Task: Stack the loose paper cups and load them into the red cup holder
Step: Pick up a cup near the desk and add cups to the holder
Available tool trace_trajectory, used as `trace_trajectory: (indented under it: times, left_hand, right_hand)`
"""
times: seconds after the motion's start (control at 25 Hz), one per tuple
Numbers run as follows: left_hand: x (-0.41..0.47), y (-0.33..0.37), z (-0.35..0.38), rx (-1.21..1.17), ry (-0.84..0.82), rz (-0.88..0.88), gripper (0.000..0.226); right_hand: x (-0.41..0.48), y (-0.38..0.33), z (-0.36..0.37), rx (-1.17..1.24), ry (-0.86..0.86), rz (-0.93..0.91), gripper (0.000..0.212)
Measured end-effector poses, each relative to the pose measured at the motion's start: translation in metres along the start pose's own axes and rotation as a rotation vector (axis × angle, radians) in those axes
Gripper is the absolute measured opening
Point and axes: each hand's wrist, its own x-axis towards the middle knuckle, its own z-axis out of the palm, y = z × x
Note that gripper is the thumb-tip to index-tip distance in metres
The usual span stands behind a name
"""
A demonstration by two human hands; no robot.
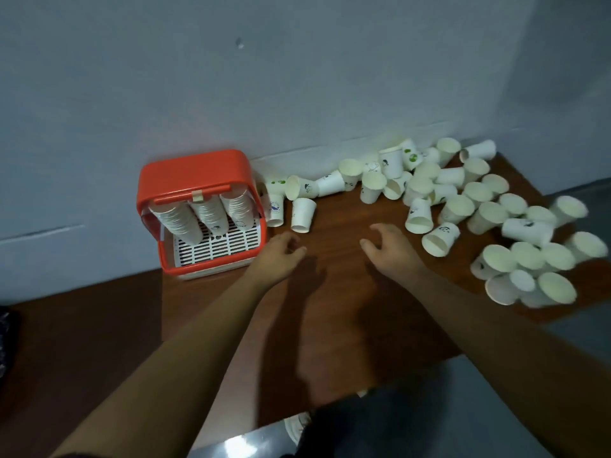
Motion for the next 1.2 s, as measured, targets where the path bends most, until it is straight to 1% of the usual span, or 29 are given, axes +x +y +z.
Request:
trace_trajectory:
  times: [0.08,0.2,0.36,0.48,0.64,0.72,0.76,0.84,0.92,1.0,1.08,1.12,1.2]
  left_hand:
    - [-0.010,0.033,0.027,0.021,-0.025,0.030,0.027]
    - [-0.038,0.088,0.088,0.070,-0.110,0.087,0.028]
    - [-0.085,0.146,0.171,0.075,-0.191,0.127,0.022]
    - [-0.109,0.166,0.219,0.083,-0.284,0.152,0.021]
    - [-0.123,0.179,0.262,0.068,-0.435,0.172,0.017]
    - [-0.118,0.166,0.279,0.084,-0.522,0.180,0.017]
    - [-0.115,0.156,0.289,0.100,-0.565,0.182,0.018]
    - [-0.106,0.126,0.316,0.148,-0.642,0.206,0.017]
    - [-0.099,0.085,0.346,0.188,-0.677,0.202,0.016]
    - [-0.091,0.039,0.381,0.215,-0.725,0.151,0.018]
    - [-0.081,-0.009,0.420,0.206,-0.774,0.040,0.020]
    - [-0.074,-0.036,0.445,0.207,-0.779,-0.011,0.019]
    - [-0.056,-0.093,0.496,0.260,-0.755,-0.033,0.015]
  right_hand:
    - [-0.029,0.037,-0.024,0.026,0.028,0.036,0.054]
    - [-0.088,0.108,-0.059,0.061,0.110,0.122,0.052]
    - [-0.174,0.203,-0.084,0.090,0.181,0.238,0.047]
    - [-0.219,0.249,-0.090,0.139,0.204,0.311,0.042]
    - [-0.258,0.287,-0.080,0.190,0.255,0.408,0.041]
    - [-0.265,0.302,-0.057,0.234,0.274,0.492,0.031]
    - [-0.266,0.309,-0.042,0.247,0.285,0.516,0.030]
    - [-0.261,0.325,-0.003,0.265,0.313,0.544,0.032]
    - [-0.253,0.347,0.045,0.301,0.305,0.566,0.033]
    - [-0.241,0.375,0.095,0.341,0.267,0.600,0.039]
    - [-0.229,0.408,0.146,0.355,0.222,0.601,0.058]
    - [-0.220,0.427,0.175,0.368,0.194,0.608,0.061]
    - [-0.204,0.467,0.232,0.352,0.175,0.650,0.054]
